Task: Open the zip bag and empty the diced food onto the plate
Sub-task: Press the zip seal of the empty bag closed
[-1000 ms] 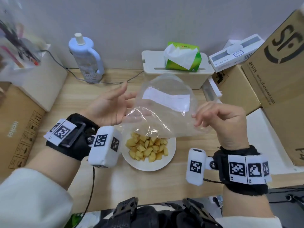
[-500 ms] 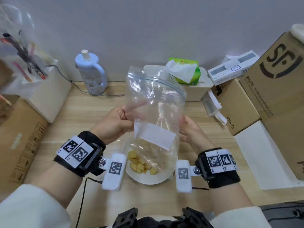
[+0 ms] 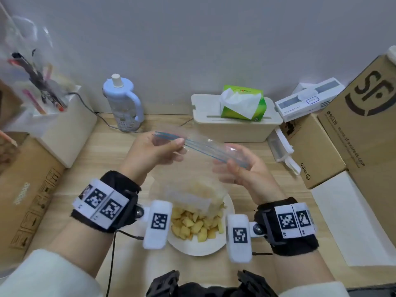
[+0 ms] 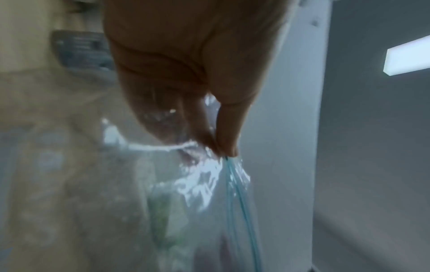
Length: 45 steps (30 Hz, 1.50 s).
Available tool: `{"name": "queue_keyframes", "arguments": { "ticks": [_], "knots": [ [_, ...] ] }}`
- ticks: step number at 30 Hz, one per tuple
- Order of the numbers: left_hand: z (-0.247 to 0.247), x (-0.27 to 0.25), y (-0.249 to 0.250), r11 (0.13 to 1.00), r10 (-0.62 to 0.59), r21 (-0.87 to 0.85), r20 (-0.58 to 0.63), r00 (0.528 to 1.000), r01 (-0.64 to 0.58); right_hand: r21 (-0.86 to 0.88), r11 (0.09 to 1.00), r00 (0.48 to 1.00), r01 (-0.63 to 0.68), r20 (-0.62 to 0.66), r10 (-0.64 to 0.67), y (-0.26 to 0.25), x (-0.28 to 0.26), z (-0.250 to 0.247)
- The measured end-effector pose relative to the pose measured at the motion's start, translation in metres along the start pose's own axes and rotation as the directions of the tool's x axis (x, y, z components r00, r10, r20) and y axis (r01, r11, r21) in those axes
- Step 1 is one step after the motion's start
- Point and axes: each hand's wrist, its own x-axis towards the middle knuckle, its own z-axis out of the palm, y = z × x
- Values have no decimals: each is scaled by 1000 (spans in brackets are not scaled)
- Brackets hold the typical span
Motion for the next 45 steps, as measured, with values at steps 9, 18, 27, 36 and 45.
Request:
{"name": "queue_keyframes", "arguments": {
  "ticks": [9, 18, 27, 36, 45],
  "knots": [
    [11, -3, -1, 994, 69, -80, 19, 997, -68, -14, 989, 949, 145, -282, -143, -22, 14, 1],
    [2, -11, -26, 998, -54, 10, -20, 998, 54, 151, 989, 996, 8, -88, 5, -13, 11, -15],
    [-6, -4, -27, 995, -96, -23, 103, 990, 99, -38, 999, 974, -26, -226, 17, 1, 8, -4],
    [-3, -3, -27, 995, 25, 95, 49, 998, -30, -37, 999, 994, 33, -106, -37, 6, 4, -11],
    [-11, -6, -8, 826, -121, -478, 366, 923, 298, 363, 931, 992, 33, -124, 13, 3, 8, -21]
  ]
}}
